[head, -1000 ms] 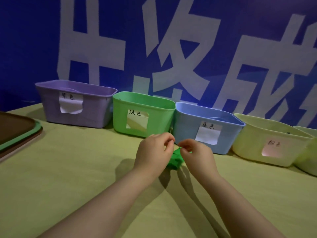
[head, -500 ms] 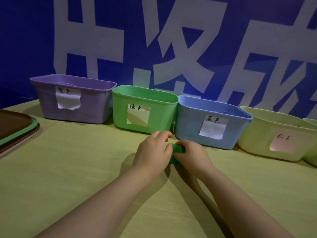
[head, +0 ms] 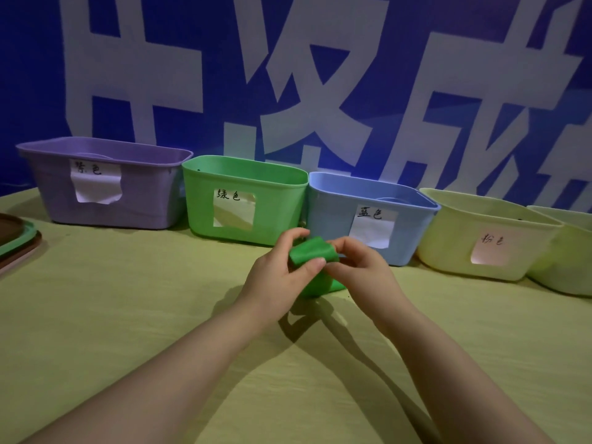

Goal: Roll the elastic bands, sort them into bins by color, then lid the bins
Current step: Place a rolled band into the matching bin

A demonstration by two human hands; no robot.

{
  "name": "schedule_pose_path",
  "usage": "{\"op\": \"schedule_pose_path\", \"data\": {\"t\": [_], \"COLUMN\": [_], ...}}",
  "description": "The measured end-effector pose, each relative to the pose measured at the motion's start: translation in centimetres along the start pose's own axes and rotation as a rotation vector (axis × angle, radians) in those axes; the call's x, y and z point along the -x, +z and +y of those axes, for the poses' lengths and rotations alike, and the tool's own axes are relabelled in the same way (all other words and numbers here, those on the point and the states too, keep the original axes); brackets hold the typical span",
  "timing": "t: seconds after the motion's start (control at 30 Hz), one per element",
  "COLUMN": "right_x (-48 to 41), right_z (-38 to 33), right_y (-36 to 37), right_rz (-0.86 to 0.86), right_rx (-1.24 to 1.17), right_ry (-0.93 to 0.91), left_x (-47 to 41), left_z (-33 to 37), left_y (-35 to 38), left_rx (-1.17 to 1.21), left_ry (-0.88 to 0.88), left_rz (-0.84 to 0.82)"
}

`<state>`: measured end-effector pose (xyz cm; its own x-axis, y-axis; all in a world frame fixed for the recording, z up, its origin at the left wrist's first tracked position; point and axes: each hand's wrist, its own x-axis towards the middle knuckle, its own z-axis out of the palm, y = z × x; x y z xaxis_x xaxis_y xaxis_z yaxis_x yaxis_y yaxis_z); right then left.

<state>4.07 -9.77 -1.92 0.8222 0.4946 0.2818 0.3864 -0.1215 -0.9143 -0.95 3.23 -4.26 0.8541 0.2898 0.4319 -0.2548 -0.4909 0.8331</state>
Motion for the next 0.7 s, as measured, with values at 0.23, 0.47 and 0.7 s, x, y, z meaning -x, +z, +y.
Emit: {"op": "schedule_pose_path", "data": {"t": [0.23, 0.47, 0.7], "right_x": [0.43, 0.44, 0.41], "right_z": [1.13, 0.36, 0.53], "right_y": [-0.16, -0.75, -0.53], "right_rz": [-0.06, 0.001, 0.082], "right_rx": [0.201, 0.004, 0.162], "right_ry": [0.051, 0.022, -0.084], "left_x": [0.12, 0.18, 0.65], "left_z": [0.1, -0.07, 0.6], "left_y": [-0.06, 0.11, 0.28], "left_rx": [-0.066, -0.127, -0.017], "left_ry": [0.148, 0.152, 0.159], "left_rz": [0.087, 0.105, 0.083]}}
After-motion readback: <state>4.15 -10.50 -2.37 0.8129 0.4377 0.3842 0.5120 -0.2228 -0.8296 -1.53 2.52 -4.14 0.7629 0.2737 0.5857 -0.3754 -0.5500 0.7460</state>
